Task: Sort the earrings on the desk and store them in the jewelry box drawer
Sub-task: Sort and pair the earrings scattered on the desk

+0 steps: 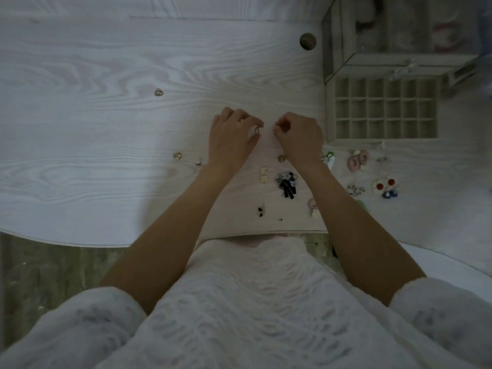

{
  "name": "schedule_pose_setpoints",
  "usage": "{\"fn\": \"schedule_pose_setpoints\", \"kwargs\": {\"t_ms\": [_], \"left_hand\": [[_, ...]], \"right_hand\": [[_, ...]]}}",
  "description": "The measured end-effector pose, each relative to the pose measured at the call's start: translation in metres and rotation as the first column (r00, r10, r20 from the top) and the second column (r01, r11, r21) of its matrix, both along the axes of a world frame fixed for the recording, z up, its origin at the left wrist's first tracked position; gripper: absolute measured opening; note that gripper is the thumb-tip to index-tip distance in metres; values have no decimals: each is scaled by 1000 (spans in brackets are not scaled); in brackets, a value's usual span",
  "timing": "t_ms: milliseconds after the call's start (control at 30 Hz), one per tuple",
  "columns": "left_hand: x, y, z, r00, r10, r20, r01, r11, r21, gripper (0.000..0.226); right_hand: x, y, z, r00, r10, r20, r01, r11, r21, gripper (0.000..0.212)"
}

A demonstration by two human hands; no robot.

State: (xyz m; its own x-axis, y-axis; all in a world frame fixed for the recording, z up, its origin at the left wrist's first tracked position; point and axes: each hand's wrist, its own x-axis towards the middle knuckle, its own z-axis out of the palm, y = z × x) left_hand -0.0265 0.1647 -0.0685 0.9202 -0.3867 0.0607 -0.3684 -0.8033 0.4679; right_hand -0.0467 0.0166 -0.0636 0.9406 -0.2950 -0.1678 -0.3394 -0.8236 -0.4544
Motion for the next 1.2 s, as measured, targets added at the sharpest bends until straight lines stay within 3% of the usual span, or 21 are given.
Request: {"fn": "schedule_pose_setpoints", "kwargs": {"t_ms": [133, 367, 767, 967, 1100, 1200], "left_hand": [[18, -11, -2, 998, -65, -21, 66, 994, 89, 19], [23, -13, -6, 988, -112, -109, 128, 980, 154, 32], [1, -20, 1, 971, -9, -238, 4, 1000, -23, 28], [-20, 37, 30, 997, -64, -44, 58, 992, -112, 20], [-40, 96, 28, 990, 140, 2, -138, 977, -163, 15], [-52, 126, 11, 918, 388, -79, -396, 891, -222, 14]], "right_hand": [[0, -2, -2, 997, -5, -71, -1, 997, -77, 20], [-10, -1, 0, 998, -32, -53, 27, 997, -78, 21], [-15, 9, 1, 995, 5, -101, -7, 1000, -22, 28], [-26, 6, 16, 979, 205, -7, -205, 978, -39, 25], [-25, 14, 16, 963, 268, 20, -268, 962, 50, 23], [-12, 25, 12, 956, 292, 33, -294, 954, 59, 25]]}}
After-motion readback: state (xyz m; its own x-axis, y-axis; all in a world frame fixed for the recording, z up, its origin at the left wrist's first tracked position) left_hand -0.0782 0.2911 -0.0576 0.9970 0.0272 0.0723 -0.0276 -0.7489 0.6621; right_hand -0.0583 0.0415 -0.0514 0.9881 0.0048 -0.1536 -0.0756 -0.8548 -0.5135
